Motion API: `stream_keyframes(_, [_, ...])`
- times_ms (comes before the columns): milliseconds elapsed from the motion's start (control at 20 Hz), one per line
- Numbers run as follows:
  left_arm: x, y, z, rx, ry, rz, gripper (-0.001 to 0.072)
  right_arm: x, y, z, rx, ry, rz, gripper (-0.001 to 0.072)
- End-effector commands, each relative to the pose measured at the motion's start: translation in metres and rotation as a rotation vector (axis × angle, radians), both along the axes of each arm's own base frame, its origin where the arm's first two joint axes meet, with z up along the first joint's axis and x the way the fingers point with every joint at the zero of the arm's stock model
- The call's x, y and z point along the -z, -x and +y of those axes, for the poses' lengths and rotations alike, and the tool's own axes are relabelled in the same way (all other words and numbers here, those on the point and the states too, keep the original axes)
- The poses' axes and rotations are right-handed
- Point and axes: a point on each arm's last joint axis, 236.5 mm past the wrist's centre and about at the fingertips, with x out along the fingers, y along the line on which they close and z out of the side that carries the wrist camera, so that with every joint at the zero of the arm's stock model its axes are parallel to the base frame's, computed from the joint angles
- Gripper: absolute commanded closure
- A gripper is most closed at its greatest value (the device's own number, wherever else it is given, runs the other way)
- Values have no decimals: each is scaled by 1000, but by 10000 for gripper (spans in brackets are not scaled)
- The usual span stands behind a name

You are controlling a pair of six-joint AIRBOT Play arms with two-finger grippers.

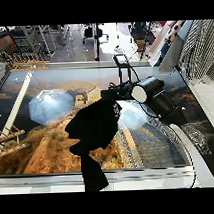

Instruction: Fold the clothes and pants, and hang the long-sleeved shirts on hangers.

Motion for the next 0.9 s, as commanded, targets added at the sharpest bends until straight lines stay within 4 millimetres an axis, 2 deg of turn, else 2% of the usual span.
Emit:
stream_keyframes(0, [11,-8,6,0,-4,-18,521,0,0,1,-1,0,1,692])
stream_keyframes(50, [10,-8,7,0,-7,-20,662,0,0,1,-1,0,1,692])
stream_keyframes(100, [10,-8,7,0,-9,-22,689,0,0,1,-1,0,1,692])
stream_keyframes(200, [8,-9,7,-1,-8,-26,689,0,0,1,-1,0,1,692])
stream_keyframes(300, [-1,-11,6,6,-27,-38,689,0,0,1,-1,0,1,692])
stream_keyframes(400, [-22,-21,3,53,-65,-66,690,0,0,1,-1,0,1,692])
stream_keyframes(450, [-39,-32,-1,87,-87,-100,689,0,0,1,-1,0,1,692])
stream_keyframes(550, [-86,-61,-16,156,-127,-215,689,0,0,1,-1,0,2,692])
stream_keyframes(650, [-145,-100,-52,291,-144,-396,689,0,1,1,-2,0,1,692])
stream_keyframes(700, [-173,-118,-81,389,-131,-500,689,-1,1,0,-5,2,-3,692])
stream_keyframes(800, [-219,-145,-171,724,-46,-700,689,-2,-1,-2,-22,28,-24,693])
stream_keyframes(850, [-238,-148,-227,940,27,-802,689,-2,-2,-4,-19,40,-30,693])
